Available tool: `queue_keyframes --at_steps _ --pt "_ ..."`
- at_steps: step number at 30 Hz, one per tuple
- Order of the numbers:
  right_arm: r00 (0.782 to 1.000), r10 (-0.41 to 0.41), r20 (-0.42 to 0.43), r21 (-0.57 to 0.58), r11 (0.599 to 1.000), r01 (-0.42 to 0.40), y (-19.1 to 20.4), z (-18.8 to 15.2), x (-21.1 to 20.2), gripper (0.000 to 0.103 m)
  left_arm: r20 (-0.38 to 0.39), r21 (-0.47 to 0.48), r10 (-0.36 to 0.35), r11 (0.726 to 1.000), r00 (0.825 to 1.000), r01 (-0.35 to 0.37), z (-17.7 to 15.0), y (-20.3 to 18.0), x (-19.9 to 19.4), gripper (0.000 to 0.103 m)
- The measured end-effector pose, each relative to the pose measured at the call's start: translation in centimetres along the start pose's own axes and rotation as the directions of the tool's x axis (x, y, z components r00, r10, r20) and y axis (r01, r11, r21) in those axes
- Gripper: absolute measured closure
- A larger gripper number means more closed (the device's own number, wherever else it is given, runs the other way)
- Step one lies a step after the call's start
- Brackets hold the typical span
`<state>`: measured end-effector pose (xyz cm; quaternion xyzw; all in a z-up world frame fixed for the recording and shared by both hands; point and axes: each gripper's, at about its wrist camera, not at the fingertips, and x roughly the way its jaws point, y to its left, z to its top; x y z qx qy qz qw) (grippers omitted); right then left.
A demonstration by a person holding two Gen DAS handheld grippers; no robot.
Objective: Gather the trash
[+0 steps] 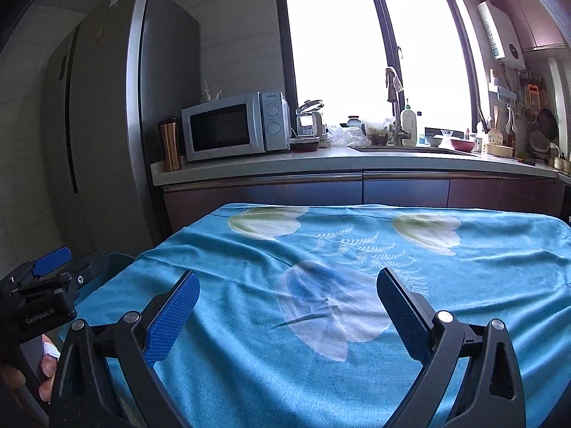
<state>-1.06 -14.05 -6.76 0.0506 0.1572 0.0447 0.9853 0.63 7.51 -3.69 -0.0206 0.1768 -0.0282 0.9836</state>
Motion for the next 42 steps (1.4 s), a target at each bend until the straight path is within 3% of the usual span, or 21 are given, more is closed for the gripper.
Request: queue_keyframes --at_steps 23,42 --pt "0.997 -0.049 0.067 -0.014 0.999 0.050 -0.5 0.1 -1.6 0.007 0.093 0.051 0.066 0.996 0.993 -0.071 -0.5 -1.0 -1.3 0.006" --pt "0.995 -0.067 0.080 0.001 0.998 0.067 -1.0 0.2 -1.8 0.007 0.116 0.049 0.080 0.995 0.990 -0.086 -0.8 -1.0 -2.1 0.006"
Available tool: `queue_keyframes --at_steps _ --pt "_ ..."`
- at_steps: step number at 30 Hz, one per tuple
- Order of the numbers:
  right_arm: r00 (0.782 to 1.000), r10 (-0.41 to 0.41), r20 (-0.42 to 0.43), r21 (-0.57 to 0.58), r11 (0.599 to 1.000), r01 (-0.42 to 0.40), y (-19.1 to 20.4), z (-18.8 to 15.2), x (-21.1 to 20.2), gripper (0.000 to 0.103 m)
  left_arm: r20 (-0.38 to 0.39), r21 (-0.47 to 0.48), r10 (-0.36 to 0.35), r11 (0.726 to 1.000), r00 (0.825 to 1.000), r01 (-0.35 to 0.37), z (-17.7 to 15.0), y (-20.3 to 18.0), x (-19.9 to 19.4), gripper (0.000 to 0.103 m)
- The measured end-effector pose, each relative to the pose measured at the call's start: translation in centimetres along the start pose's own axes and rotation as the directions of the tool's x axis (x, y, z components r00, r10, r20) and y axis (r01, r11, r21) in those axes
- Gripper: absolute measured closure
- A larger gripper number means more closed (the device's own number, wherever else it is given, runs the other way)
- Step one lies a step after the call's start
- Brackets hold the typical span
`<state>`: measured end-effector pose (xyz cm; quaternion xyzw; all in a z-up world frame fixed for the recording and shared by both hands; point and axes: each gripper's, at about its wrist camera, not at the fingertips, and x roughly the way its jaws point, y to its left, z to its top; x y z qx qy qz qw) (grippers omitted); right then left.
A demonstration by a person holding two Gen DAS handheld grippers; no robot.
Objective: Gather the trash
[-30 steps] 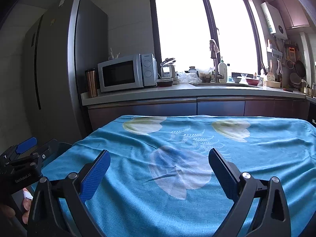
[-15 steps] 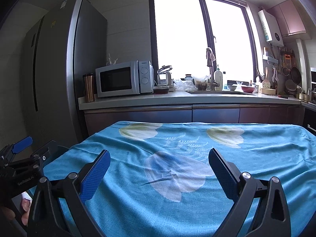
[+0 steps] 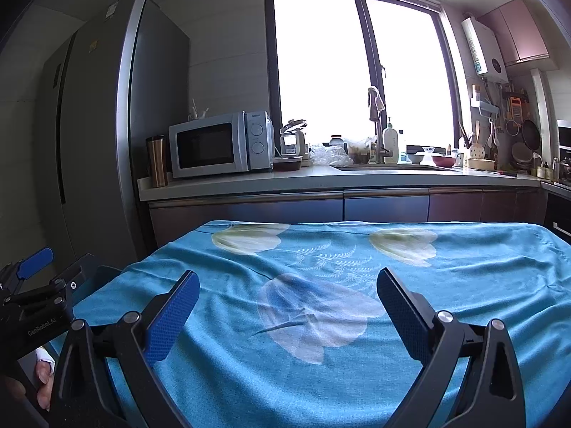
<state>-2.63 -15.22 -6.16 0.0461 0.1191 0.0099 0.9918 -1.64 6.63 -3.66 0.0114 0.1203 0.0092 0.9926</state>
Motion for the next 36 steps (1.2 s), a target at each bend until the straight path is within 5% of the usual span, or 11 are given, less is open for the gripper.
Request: queue_keyframes --at_steps 36 --pt "1.000 0.002 0.004 0.005 1.000 -0.002 -0.19 -0.07 0.23 0.007 0.010 0.003 0.010 1.000 1.000 -0.010 0.10 0.33 -0.26 0.006"
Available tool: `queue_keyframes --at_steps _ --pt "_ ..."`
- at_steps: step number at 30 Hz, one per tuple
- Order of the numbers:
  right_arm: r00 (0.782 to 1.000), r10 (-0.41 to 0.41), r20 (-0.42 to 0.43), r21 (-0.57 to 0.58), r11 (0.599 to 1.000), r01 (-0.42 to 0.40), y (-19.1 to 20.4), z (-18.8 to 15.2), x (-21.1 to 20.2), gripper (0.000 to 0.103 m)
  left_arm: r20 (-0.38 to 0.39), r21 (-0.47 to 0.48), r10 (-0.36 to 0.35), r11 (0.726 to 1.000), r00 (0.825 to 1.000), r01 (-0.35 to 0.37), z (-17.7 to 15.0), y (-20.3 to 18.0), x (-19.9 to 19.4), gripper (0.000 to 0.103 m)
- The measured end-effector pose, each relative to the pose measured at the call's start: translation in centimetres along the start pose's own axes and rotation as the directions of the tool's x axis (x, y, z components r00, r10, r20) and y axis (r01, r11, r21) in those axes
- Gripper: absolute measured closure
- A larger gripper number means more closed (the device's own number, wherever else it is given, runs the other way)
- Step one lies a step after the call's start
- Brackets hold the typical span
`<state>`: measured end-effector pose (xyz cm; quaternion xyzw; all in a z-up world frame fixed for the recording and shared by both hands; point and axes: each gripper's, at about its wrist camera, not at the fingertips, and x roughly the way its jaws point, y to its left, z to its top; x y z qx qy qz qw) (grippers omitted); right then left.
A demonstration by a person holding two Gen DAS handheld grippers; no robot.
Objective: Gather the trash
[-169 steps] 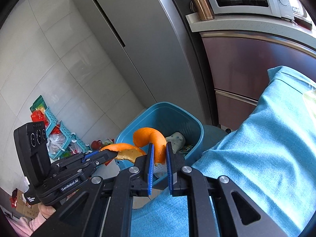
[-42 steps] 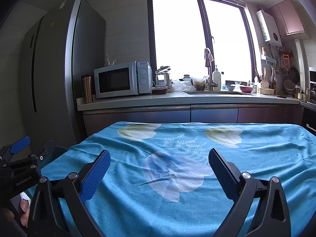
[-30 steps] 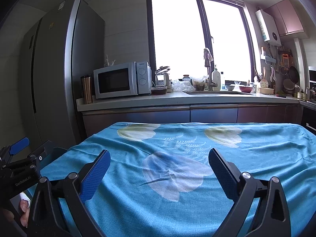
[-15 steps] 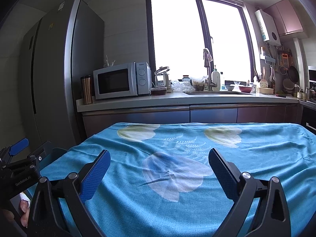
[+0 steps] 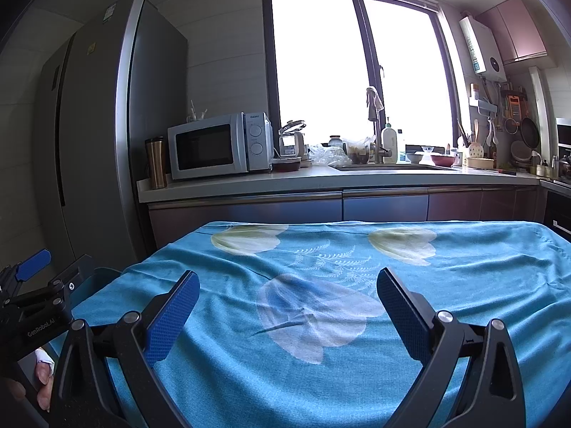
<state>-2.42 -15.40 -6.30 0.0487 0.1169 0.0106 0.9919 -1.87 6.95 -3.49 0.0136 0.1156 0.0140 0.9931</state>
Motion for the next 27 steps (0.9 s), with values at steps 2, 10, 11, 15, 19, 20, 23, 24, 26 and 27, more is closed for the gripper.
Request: queue_keyframes --at_steps 2,10,11,15,19,20,23,24,26,27 --pt "1.000 -0.001 -0.001 0.001 1.000 0.001 0.00 -0.01 -0.02 0.007 0.001 0.001 0.001 1.000 1.000 -0.001 -0.01 0.00 0.00 0.006" --pt "1.000 -0.001 -0.002 0.002 1.000 0.001 -0.02 -0.04 -0.06 0.007 0.000 0.001 0.002 1.000 1.000 -0.002 -0.02 -0.06 0.00 0.006" --pt "1.000 -0.002 -0.002 0.002 1.000 0.002 -0.05 -0.06 -0.08 0.007 0.000 0.002 0.003 1.000 1.000 -0.003 -0.01 -0.06 -0.03 0.006" --pt "1.000 -0.002 -0.002 0.003 1.000 0.002 -0.03 -0.08 -0.14 0.007 0.000 0.000 0.002 1.000 1.000 -0.002 -0.01 -0.02 0.00 0.006" --pt "1.000 -0.002 -0.001 0.003 1.000 0.002 -0.04 -0.10 -0.17 0.007 0.001 -0.001 0.003 1.000 1.000 -0.003 0.00 -0.01 0.00 0.006" --pt "1.000 -0.002 -0.003 0.003 1.000 0.002 -0.04 -0.12 -0.16 0.007 0.001 -0.001 0.005 1.000 1.000 -0.005 0.03 0.01 -0.05 0.006" --pt "1.000 -0.002 -0.004 0.004 1.000 0.002 -0.02 -0.13 -0.19 0.007 0.002 -0.001 0.006 1.000 1.000 -0.006 0.05 0.04 -0.08 0.006" --pt "1.000 -0.002 -0.006 0.004 1.000 0.002 0.00 -0.08 -0.11 0.007 0.003 -0.002 0.005 1.000 1.000 -0.005 0.05 0.05 -0.08 0.006" --pt "1.000 -0.002 -0.005 0.003 1.000 0.002 0.00 -0.08 -0.13 0.007 0.004 -0.002 0.006 1.000 1.000 -0.006 0.11 0.13 -0.09 0.006" --pt "1.000 -0.002 -0.005 0.003 1.000 0.002 0.00 -0.08 -0.12 0.007 0.005 -0.003 0.007 1.000 1.000 -0.007 0.11 0.15 -0.08 0.006"
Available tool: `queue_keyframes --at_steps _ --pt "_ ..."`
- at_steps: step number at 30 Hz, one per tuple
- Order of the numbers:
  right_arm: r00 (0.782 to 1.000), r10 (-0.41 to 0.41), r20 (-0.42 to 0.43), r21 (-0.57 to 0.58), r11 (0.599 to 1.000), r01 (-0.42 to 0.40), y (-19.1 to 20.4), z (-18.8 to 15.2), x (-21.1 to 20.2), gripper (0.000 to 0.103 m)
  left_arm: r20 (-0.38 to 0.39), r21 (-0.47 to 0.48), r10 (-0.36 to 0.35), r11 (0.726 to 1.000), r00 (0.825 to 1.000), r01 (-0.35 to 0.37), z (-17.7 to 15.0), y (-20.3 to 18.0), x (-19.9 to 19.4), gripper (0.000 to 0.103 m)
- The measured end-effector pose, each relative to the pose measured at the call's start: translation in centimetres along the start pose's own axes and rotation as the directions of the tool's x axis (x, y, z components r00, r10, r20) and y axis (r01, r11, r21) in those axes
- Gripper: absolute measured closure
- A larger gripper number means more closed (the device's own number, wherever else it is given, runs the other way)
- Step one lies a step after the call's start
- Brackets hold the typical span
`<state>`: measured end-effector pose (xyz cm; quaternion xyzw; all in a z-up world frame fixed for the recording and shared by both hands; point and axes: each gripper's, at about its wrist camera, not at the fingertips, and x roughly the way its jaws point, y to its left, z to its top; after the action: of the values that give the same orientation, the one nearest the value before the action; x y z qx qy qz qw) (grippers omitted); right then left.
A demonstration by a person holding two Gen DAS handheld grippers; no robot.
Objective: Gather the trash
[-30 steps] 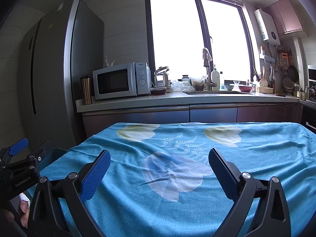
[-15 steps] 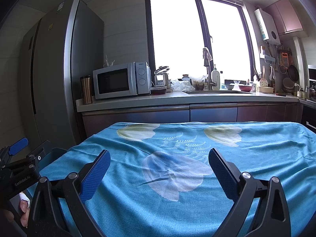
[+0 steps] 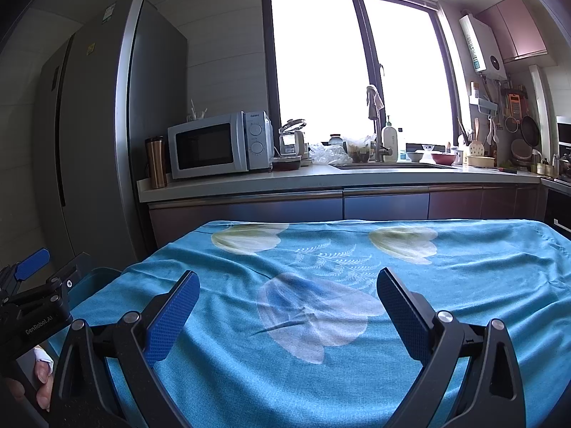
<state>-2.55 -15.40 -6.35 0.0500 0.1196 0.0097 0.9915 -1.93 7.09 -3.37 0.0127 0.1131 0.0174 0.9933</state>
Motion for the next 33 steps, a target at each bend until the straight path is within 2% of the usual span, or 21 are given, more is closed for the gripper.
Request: queue_keyframes --at_steps 33 --pt "1.000 0.001 -0.005 0.002 1.000 -0.001 -0.11 0.14 0.40 0.007 -0.004 0.000 0.002 1.000 1.000 -0.002 -0.04 -0.13 0.08 0.006"
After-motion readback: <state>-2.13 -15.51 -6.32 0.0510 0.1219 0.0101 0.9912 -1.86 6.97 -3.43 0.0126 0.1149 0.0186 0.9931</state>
